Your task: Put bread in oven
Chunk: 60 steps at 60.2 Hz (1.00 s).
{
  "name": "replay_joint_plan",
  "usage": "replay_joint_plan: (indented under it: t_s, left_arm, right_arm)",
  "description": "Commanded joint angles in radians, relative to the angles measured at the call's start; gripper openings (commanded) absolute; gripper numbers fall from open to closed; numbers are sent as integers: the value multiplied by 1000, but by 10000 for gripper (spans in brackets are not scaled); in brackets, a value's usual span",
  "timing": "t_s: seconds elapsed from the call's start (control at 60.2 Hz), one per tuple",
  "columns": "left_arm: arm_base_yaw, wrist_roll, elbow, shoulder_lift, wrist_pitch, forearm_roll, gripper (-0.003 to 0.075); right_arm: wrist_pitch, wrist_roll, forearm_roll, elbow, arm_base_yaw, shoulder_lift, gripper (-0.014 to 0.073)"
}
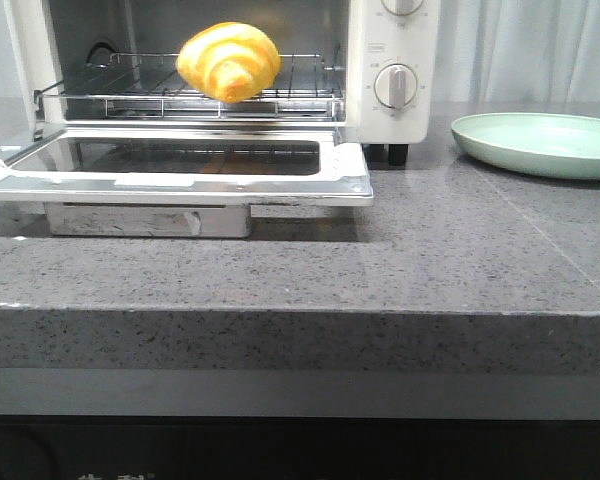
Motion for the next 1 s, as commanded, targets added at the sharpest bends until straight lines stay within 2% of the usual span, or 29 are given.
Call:
replay_joint_plan:
  t_s: [0.0,0.647,0.797,0.979]
  left_arm:
    - [0,-8,-27,2,-78,-9,-20]
    - [0,-8,-19,0,-89,-6,-20]
    - [0,-8,67,-81,-88,17,-20]
    - [0,-8,261,-267,-88,43,-20]
  right_arm:
    - [-80,-11,2,-26,-6,-15,-68]
    - [-78,-11,2,-26,-6,-16,-68]
    - [-78,-11,2,-26,-6,-16,-68]
    - [-78,-11,2,-26,-6,-16,-68]
